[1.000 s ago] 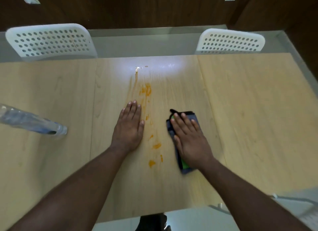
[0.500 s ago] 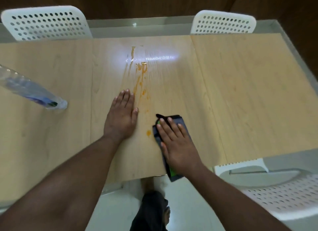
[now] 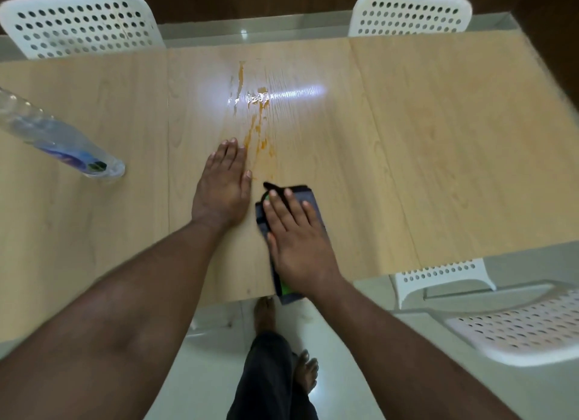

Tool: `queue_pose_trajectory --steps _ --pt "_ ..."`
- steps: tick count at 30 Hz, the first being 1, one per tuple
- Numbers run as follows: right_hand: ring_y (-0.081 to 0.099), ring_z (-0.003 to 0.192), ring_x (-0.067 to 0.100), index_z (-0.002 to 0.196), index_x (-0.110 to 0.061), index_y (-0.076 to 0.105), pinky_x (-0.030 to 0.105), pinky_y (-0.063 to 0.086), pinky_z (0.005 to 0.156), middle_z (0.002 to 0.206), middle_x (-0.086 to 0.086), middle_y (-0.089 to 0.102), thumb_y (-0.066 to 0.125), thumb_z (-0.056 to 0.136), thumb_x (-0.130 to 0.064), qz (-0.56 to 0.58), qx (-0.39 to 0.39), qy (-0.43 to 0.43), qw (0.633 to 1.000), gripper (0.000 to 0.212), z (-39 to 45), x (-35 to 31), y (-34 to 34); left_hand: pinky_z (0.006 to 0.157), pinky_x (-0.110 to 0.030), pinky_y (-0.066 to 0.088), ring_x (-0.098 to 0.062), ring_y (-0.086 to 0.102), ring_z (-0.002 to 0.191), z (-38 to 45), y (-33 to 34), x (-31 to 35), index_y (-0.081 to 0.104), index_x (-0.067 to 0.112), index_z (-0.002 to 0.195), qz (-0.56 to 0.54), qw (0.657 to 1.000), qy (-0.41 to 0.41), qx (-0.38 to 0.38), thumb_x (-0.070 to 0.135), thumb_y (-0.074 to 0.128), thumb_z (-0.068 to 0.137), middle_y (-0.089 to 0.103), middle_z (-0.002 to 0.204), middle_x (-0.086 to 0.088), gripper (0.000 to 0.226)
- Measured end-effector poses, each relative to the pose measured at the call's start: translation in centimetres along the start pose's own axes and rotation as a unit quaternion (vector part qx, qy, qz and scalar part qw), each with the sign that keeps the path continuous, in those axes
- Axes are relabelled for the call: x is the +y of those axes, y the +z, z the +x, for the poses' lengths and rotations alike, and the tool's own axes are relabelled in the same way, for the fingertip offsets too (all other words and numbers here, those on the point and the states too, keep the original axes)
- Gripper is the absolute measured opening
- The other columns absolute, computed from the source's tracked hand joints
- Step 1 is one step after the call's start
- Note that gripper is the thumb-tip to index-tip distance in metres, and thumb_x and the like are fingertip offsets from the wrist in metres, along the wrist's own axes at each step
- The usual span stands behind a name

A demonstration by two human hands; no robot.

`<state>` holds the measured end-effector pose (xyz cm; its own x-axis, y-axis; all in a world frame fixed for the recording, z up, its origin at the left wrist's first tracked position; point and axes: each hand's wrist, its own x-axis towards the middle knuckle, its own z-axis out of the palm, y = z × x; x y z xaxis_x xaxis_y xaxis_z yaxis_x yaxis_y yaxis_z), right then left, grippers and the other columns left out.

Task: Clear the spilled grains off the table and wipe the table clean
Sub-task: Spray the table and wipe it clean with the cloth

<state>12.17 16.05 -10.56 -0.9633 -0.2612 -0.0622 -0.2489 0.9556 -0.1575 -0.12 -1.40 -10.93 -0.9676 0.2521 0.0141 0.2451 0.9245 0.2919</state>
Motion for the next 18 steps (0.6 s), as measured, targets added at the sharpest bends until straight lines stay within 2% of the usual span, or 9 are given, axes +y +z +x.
queue_pose_trajectory --steps 3,6,13,18 --pt "-0.007 0.163 0.021 0.169 -0.016 0.011 0.047 0.008 0.132 0.177 0.0 0.003 0.025 0.114 -0.038 -0.005 -0.013 -0.011 1.0 0.061 -2.9 1.9 -0.5 0.132 -0.04 0.008 -0.022 0.01 0.162 0.1 -0.1 0.0 0.022 0.012 0.167 -0.004 1.0 -0.001 -0.005 0.04 0.022 0.108 0.017 0.175 -0.009 0.065" --pt "-0.005 0.163 0.019 0.169 -0.018 0.014 0.048 0.009 0.132 0.177 -0.001 0.005 0.026 0.113 -0.039 -0.017 -0.019 -0.001 1.0 0.061 -2.3 4.4 -1.3 0.132 -0.039 0.007 -0.023 0.009 0.163 0.1 -0.3 0.0 0.021 0.011 0.167 -0.015 1.0 -0.003 -0.008 0.04 0.022 0.107 0.016 0.175 -0.009 0.067" --pt "0.011 0.163 0.026 0.167 -0.015 0.024 0.051 0.014 0.13 0.176 0.003 0.018 0.022 0.109 -0.041 -0.002 0.03 0.103 0.994 0.064 11.4 5.3 -2.1 0.132 -0.04 0.005 -0.023 0.003 0.163 2.5 -0.1 -0.7 0.013 0.012 0.168 -0.034 0.999 -0.021 -0.013 0.033 0.034 0.111 0.007 0.176 -0.008 0.065" --pt "0.004 0.164 0.025 0.168 -0.015 0.019 0.049 0.01 0.131 0.176 0.003 0.014 0.026 0.111 -0.039 0.0 0.015 0.025 1.0 0.063 13.5 2.3 -1.9 0.132 -0.042 0.006 -0.027 0.006 0.163 8.7 -1.3 -2.4 0.017 0.008 0.167 -0.026 0.999 -0.021 -0.007 0.027 0.04 0.11 0.009 0.175 -0.013 0.065"
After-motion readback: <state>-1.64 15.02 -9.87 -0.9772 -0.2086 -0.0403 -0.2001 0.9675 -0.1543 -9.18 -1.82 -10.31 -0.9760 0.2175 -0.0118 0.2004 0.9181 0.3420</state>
